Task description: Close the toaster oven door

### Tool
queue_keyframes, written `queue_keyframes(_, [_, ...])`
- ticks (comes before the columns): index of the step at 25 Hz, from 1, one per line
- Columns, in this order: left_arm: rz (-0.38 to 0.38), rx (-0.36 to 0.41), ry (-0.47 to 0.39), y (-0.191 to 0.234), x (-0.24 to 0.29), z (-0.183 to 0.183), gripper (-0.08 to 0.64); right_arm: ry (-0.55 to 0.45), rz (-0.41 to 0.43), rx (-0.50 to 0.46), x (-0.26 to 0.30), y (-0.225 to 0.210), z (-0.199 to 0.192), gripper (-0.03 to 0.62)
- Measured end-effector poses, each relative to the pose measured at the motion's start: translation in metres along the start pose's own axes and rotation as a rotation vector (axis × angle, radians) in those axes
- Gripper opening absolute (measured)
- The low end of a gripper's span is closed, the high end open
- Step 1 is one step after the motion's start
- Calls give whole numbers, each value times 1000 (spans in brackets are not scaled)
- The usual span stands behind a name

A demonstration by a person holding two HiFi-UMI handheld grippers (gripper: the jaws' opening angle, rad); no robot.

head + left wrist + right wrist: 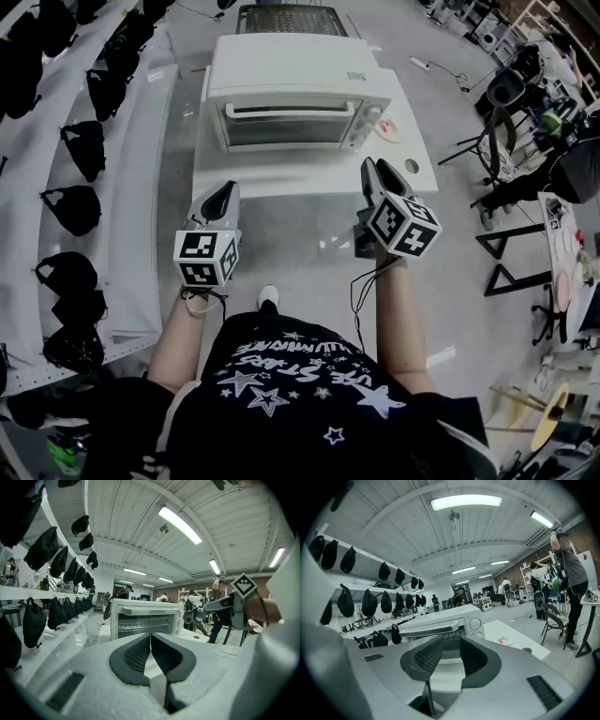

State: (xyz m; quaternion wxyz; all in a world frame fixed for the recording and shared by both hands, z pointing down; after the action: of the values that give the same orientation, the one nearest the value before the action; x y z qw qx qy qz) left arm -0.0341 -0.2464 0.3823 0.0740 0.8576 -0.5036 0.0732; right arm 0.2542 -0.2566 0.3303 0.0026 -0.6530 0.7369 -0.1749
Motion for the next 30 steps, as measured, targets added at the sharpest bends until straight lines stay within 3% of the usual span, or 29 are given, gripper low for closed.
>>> queue_keyframes(16, [-18, 20, 52, -90, -141, -42, 23, 24, 121, -33, -149, 37, -68, 62])
queue_keyframes(22, [-1, 13, 99, -104, -182, -67, 23, 64, 143, 0, -172, 45, -106, 5])
queue_keyframes(30, [-13, 6, 116, -105, -195, -77, 23, 106, 193, 26, -179, 56, -127, 3])
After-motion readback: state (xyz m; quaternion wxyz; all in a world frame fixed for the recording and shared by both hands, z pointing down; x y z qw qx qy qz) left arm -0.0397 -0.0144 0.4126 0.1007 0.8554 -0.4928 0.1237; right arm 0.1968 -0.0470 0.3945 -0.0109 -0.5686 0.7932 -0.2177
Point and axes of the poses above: the fingertips, and each gripper's own axes: x forward along the fingers, y to its left, z out of its top, the point moved 3 cm from there along -x, backward along the fingers, and after that the axes turned 2 degrees about x, right-handed, at the moved point
